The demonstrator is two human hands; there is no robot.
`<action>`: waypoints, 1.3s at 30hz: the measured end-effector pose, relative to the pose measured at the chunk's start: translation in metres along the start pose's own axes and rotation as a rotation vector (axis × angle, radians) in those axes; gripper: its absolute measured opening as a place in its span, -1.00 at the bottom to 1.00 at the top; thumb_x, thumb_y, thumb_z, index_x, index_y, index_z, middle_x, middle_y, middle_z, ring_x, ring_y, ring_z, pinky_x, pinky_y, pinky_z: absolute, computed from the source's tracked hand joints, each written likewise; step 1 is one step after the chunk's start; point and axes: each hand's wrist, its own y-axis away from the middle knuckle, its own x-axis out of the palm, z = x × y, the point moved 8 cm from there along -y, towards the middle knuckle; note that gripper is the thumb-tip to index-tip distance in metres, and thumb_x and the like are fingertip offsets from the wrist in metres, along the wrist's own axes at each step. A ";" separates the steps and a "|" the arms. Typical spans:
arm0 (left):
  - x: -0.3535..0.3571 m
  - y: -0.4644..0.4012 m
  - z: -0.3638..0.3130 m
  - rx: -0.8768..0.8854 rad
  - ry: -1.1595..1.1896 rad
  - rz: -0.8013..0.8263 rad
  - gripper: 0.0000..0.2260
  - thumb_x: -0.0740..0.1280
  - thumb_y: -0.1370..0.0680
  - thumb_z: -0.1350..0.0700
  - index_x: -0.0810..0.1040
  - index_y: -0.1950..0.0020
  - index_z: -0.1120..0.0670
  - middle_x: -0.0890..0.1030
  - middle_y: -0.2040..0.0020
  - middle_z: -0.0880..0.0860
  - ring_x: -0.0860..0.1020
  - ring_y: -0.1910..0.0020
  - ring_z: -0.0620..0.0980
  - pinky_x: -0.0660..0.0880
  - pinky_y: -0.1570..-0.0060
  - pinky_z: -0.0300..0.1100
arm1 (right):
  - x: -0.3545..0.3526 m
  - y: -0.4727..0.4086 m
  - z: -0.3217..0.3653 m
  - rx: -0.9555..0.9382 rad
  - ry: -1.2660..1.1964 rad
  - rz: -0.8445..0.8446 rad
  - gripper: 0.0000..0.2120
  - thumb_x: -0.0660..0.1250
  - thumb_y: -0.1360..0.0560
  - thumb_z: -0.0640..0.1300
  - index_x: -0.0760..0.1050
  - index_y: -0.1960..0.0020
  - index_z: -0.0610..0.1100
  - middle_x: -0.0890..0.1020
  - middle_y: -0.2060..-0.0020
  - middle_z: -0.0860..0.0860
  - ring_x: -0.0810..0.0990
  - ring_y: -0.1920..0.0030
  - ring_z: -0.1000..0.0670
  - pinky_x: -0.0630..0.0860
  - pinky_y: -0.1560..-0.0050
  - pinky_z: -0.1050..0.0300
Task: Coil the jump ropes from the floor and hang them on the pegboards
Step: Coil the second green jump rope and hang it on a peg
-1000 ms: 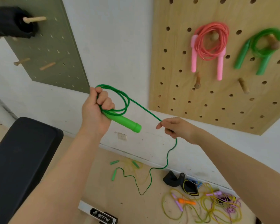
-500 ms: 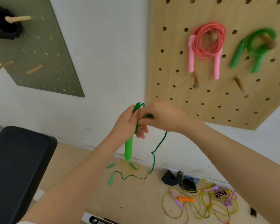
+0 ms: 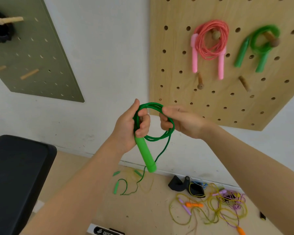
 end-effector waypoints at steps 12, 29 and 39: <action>-0.015 0.022 -0.020 0.339 0.333 -0.144 -0.67 0.04 -0.62 0.00 0.56 0.01 0.09 0.63 0.33 -0.13 0.23 0.71 -0.18 0.16 0.66 -0.43 | -0.061 0.044 -0.076 0.283 0.300 -0.218 -0.79 0.15 -0.60 -0.16 0.53 0.12 -0.12 0.41 0.47 0.02 0.32 0.44 0.05 0.30 0.29 0.20; 0.055 0.045 0.055 0.256 -0.739 -0.276 -0.80 0.08 -0.65 0.17 0.46 -0.17 0.07 0.55 0.44 -0.15 0.48 0.48 -0.25 0.40 0.40 -0.35 | 0.048 0.082 0.010 -0.003 1.370 0.446 -0.79 0.16 -0.59 -0.16 0.53 0.05 -0.24 0.49 0.30 0.04 0.40 0.26 0.04 0.23 0.28 0.25; 0.074 0.068 0.088 0.015 -0.371 -0.170 -0.64 0.05 -0.59 -0.09 0.28 0.32 0.09 0.26 0.60 -0.03 0.11 0.68 -0.15 0.07 0.65 -0.37 | -0.033 0.104 0.033 -0.223 0.706 -0.269 -0.79 0.48 -0.35 -0.02 0.46 0.17 0.00 0.47 0.33 0.10 0.38 0.42 0.20 0.32 0.33 0.34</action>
